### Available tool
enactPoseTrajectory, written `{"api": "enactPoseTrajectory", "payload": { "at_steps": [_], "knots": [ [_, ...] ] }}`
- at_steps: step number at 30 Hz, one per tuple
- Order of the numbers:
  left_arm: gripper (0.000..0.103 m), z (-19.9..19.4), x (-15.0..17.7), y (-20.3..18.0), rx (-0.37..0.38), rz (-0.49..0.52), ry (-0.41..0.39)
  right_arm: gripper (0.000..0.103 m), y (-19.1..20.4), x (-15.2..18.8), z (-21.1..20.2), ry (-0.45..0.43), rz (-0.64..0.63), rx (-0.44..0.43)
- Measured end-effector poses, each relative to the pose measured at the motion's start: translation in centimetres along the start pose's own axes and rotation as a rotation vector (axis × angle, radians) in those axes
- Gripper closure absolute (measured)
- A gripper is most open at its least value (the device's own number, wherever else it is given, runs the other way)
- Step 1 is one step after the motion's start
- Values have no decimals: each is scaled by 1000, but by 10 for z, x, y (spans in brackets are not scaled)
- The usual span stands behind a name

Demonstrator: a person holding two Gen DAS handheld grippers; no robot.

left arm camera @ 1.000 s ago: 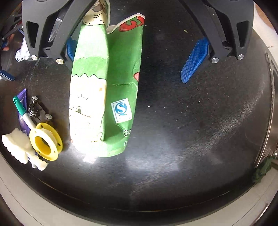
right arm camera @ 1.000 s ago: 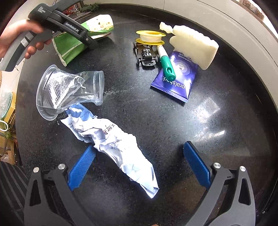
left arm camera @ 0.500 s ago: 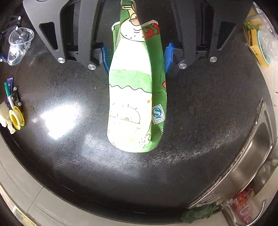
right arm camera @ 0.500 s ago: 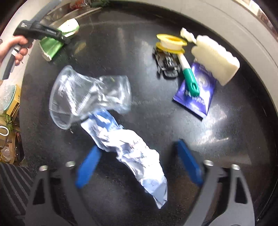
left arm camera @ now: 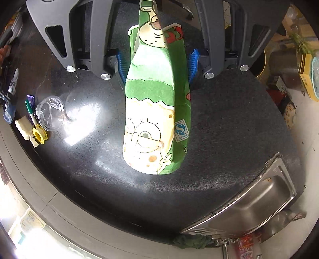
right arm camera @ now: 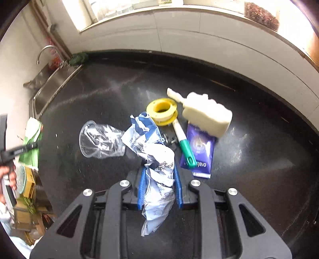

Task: Collect trash
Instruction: 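Grasp the green cartoon snack bag with the left gripper while the right gripper grasps the crumpled blue-white paper, then carry the bag and paper down over the floor bin and open both grippers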

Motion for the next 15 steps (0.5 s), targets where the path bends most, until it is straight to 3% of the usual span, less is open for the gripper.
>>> {"api": "enactPoseTrajectory", "payload": {
  "at_steps": [5, 9, 15],
  "knots": [
    [56, -44, 37, 30, -38, -39, -45, 79, 27, -39, 4, -4, -10, -47],
    [56, -70, 75, 57, -72, -100, -52, 79, 88, -52, 23, 29, -102, -105],
    [56, -89, 124, 115, -153, -237, -42, 78, 198, -43, 59, 125, -271, -208]
  ]
}}
Point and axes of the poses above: each gripper's, at about its wrist camera, not at the fingertips, and z roughly the way its jaws point, y to its left, x to its underside, the point moved 1 cm from there along z, roughly the way its jaws point, and after that the axes turned 3 degrees about -x, right-handed, at the moved point
